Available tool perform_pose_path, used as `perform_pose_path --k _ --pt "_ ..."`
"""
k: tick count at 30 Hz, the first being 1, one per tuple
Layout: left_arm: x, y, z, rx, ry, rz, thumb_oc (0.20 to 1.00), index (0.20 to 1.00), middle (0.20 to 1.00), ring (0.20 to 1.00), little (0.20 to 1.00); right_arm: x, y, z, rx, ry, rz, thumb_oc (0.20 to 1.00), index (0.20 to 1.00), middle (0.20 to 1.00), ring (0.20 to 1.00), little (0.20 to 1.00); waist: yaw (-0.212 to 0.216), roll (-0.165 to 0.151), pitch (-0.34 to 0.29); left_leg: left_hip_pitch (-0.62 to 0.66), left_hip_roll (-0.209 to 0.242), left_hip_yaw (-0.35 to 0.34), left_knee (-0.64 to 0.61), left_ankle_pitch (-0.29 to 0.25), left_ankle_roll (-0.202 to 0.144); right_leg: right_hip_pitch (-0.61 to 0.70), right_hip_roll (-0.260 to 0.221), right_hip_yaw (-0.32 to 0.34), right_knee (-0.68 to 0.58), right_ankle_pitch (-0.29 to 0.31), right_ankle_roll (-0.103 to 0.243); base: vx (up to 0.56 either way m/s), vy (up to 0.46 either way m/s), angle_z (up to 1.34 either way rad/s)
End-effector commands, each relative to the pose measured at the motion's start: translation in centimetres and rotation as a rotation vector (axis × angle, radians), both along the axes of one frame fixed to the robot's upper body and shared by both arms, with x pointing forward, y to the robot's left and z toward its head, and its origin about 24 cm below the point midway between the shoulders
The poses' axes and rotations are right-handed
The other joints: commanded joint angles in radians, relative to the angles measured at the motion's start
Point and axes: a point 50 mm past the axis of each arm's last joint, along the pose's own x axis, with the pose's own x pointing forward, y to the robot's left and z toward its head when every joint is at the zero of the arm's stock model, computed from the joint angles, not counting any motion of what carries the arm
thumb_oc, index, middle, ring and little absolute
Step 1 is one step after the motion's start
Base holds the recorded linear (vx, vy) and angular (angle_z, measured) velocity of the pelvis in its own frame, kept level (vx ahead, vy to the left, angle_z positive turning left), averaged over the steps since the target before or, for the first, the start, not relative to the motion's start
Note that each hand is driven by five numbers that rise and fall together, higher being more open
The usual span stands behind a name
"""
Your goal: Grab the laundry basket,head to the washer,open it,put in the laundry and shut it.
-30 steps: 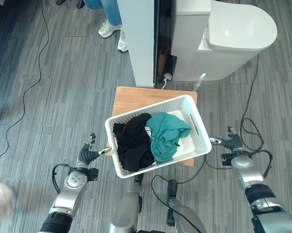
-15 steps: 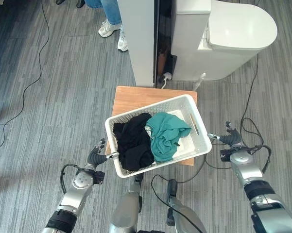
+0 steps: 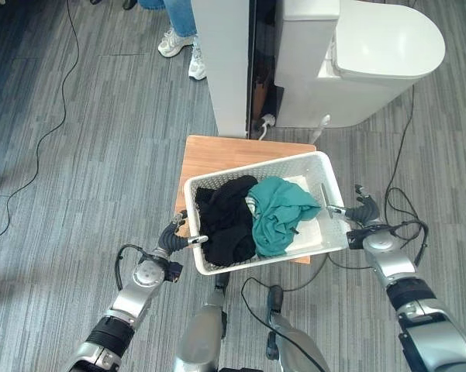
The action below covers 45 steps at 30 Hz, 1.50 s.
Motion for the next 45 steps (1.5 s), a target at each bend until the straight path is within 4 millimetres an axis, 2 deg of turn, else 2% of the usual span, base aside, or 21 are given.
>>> perform_pose_path --k 1,8,14,18,20,23,30,45 --pt "0.0 -2.0 -0.8 0.008 0.019 -0.092 1.0 1.0 1.0 1.0 1.0 0.5 -0.1 1.4 -0.068 -0.049 0.016 1.0 1.0 1.0 1.0 1.0 -0.001 -0.031 -0.052 -0.014 0.019 0.035 -0.007 -0.043 0.012 -0.124 -0.056 -0.009 0.078 0.062 0.015 0.0 0.0 0.0" --pt "0.3 -2.9 -0.3 0.078 -0.011 -0.139 1.0 1.0 1.0 1.0 1.0 0.5 0.1 1.5 -0.06 -0.069 0.007 1.0 1.0 1.0 1.0 1.0 -0.004 -0.035 -0.048 -0.015 0.016 0.033 -0.006 -0.048 0.016 -0.132 -0.055 0.0 0.079 0.064 0.016 0.0 0.0 0.0" --pt "1.2 -2.8 0.2 0.238 -0.057 -0.143 1.0 1.0 1.0 1.0 1.0 0.7 0.7 1.7 -0.038 -0.094 0.013 1.0 1.0 1.0 1.0 1.0 -0.005 -0.044 -0.043 -0.019 0.019 0.034 -0.004 -0.053 0.02 -0.142 -0.051 0.012 0.073 0.07 0.019 0.0 -0.002 -0.04" --pt "3.3 -3.7 1.0 0.375 -0.107 -0.125 1.0 1.0 1.0 1.0 1.0 0.8 1.9 1.4 -0.011 -0.104 0.041 1.0 1.0 1.0 1.0 1.0 -0.021 -0.056 -0.044 -0.018 0.023 0.044 -0.004 -0.057 0.02 -0.146 -0.048 0.023 0.07 0.071 0.02 0.0 0.007 -0.07" --pt "5.1 -4.9 2.6 0.436 -0.17 -0.128 1.0 1.0 1.0 1.0 1.0 1.0 2.8 1.4 0.024 -0.119 0.058 1.0 1.0 1.0 1.0 1.0 -0.036 -0.065 -0.043 -0.019 0.026 0.051 -0.005 -0.06 0.019 -0.153 -0.046 0.03 0.068 0.075 0.022 -0.01 0.002 -0.07" --pt "5.8 -6.1 3.5 0.444 -0.204 -0.146 1.0 1.0 1.0 1.0 1.0 1.2 3.5 1.3 0.05 -0.123 0.078 1.0 1.0 1.0 1.0 1.0 -0.043 -0.071 -0.04 -0.02 0.029 0.06 -0.003 -0.063 0.018 -0.16 -0.046 0.037 0.065 0.08 0.024 -0.01 0.002 -0.21" --pt "5.6 -7.2 3.0 0.411 -0.189 -0.176 1.0 1.0 1.0 1.0 1.0 1.2 3.9 0.8 0.106 -0.107 0.094 1.0 1.0 1.0 1.0 1.0 -0.045 -0.078 -0.033 -0.021 0.034 0.075 0.012 -0.072 0.018 -0.168 -0.047 0.048 0.066 0.085 0.025 0.0 0.0 -0.13" --pt "6.2 -5.6 2.3 0.418 -0.145 -0.063 1.0 1.0 1.0 1.0 1.0 1.3 4.8 0.8 0.133 -0.123 0.112 1.0 1.0 1.0 1.0 1.0 -0.055 -0.089 -0.03 -0.032 0.041 0.093 0.039 -0.091 0.016 -0.178 -0.047 0.059 0.064 0.091 0.024 0.0 0.002 -0.09"
